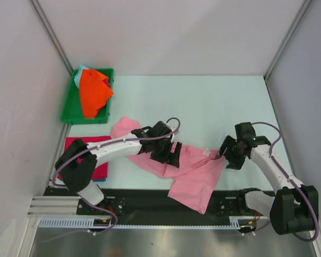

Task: Fold and stack the t-shirts
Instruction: Flatten the tshirt out

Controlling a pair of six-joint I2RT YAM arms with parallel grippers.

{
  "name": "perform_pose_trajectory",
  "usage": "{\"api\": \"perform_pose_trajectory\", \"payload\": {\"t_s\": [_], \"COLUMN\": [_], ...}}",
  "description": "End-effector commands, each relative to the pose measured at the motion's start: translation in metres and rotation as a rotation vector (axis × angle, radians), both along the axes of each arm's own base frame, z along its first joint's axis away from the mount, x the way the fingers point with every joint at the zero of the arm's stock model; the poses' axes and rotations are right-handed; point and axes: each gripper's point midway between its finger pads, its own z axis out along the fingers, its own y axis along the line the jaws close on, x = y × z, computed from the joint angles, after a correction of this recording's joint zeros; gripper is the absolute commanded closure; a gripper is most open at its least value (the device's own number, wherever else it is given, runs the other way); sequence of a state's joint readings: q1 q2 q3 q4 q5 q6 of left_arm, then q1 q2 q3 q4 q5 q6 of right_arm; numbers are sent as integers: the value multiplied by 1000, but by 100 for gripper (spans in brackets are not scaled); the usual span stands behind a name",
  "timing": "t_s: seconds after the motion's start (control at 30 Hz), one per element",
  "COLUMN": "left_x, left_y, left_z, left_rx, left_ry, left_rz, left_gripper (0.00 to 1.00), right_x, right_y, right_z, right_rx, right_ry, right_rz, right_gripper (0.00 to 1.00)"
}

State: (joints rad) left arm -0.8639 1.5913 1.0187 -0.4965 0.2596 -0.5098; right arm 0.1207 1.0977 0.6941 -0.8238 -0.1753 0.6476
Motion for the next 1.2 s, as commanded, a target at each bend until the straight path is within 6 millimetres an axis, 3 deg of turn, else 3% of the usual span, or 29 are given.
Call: {"api": "perform_pose_trajectory", "payload": {"t_s": [0.0,0.13,0.3,0.5,0.67,0.7,0.77,0.8,0.9,0.97,1.03,1.07,1.13,1.17], "left_x": [20,22,27,33,40,41,49,54,71,85,103,109,125,133], "left_y": [-16,-19,-14,-18,-20,-17,-16,-9,-1,11,30,39,63,86], "left_z": [-2,-13,-23,-21,-11,-9,9,12,51,80,129,146,211,230], "left_rx": [-69,-100,-92,-144,-158,-148,-158,-130,-157,-135,-133,-126,-165,-132], "left_ry": [-36,27,53,85,76,76,37,20,-70,-147,-273,-325,-483,-541], "left_rz": [-7,1,16,26,31,39,47,72,113,159,227,246,327,386], "left_gripper": [12,22,33,49,83,86,96,100,100,100,100,100,100,100], "right_x": [10,16,21,26,21,21,19,21,25,27,34,37,43,40], "right_y": [-11,-15,-19,-20,-22,-23,-23,-23,-16,-11,0,4,19,24], "right_z": [-11,-24,-38,-51,-62,-63,-68,-69,-70,-67,-54,-45,-13,-1], "right_rx": [-49,-56,-77,-92,-114,-119,-138,-145,-134,-133,-142,-148,-176,-183], "right_ry": [-10,-7,25,49,69,65,67,57,32,12,-40,-68,-169,-194], "right_rz": [-34,-48,-69,-53,-47,-46,-39,-36,-7,14,61,78,155,180], "right_gripper": [30,40,43,48,52,52,53,60,73,90,100,100,100,100]}}
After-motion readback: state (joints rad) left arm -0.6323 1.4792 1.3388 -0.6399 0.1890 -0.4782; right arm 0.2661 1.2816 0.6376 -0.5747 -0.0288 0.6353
